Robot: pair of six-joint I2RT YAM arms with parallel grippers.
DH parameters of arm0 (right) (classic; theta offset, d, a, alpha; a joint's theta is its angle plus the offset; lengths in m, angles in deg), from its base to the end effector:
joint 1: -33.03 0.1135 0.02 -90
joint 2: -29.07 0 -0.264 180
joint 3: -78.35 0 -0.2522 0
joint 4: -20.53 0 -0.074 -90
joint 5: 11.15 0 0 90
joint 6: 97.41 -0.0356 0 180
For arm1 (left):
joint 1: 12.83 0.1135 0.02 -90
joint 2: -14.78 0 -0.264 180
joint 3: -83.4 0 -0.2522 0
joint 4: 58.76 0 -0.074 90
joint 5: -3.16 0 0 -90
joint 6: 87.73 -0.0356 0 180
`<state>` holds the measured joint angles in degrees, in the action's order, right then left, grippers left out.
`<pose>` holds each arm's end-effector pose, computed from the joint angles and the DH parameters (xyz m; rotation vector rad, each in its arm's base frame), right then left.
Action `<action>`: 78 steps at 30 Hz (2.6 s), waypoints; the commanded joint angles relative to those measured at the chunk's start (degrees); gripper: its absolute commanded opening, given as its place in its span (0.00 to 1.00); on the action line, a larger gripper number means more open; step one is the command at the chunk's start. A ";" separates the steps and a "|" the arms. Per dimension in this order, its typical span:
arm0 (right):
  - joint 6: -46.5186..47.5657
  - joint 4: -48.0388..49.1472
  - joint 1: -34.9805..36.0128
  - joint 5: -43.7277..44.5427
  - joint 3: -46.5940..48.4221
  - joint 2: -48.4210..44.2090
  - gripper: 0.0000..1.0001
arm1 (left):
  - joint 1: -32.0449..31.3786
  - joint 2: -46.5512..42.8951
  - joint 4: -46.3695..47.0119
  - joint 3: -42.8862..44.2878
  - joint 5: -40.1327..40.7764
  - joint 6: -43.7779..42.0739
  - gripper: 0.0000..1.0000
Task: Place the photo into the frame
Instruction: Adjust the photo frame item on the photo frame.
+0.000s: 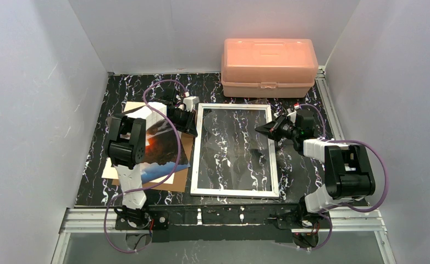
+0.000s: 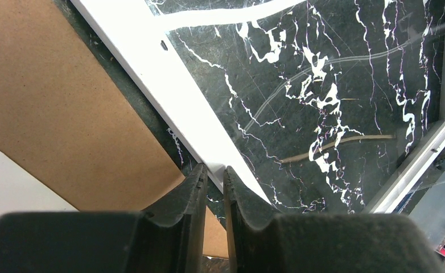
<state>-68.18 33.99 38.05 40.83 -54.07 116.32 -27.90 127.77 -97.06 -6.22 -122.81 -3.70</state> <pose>0.2900 0.0475 0.1711 0.6016 2.1299 1.3574 0.3865 -0.1257 0.1697 0.6778 2.4716 -0.8790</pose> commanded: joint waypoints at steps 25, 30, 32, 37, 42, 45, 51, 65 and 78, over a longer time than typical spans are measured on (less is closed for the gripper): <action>-26.19 31.48 8.40 -1.16 5.22 -0.58 0.01 | 0.83 0.49 -2.74 0.42 -1.14 2.25 0.09; -23.04 27.01 8.53 -0.31 4.86 -1.94 0.01 | 0.96 0.39 -2.81 0.38 -1.30 2.13 0.09; -20.75 22.34 8.60 0.63 4.53 -3.40 0.01 | 0.92 0.47 -2.82 0.35 -1.31 2.11 0.08; -14.34 10.66 8.60 3.79 3.49 -8.54 0.01 | 0.92 0.56 -3.00 0.46 -1.48 1.72 0.08; -13.83 10.39 8.53 3.54 2.49 -9.21 0.01 | 0.92 0.63 -2.94 0.24 -1.67 1.76 0.07; -13.52 10.89 8.52 3.36 1.98 -8.50 0.01 | 0.84 0.50 -2.91 0.20 -1.74 1.68 0.06; -13.19 13.03 8.61 2.38 1.15 -6.41 0.01 | 0.82 0.48 -3.00 -0.01 -1.92 1.50 0.06; -6.83 5.12 8.33 1.94 1.73 -7.04 0.01 | 0.79 0.70 -3.54 0.11 -2.27 1.23 0.03; 5.57 -10.06 5.47 0.83 6.24 -8.23 0.01 | 0.68 0.61 -3.88 0.26 -2.24 0.90 0.02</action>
<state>-69.98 31.13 43.88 44.00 -52.10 109.54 -26.92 127.84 -98.46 -6.22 -124.16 -1.78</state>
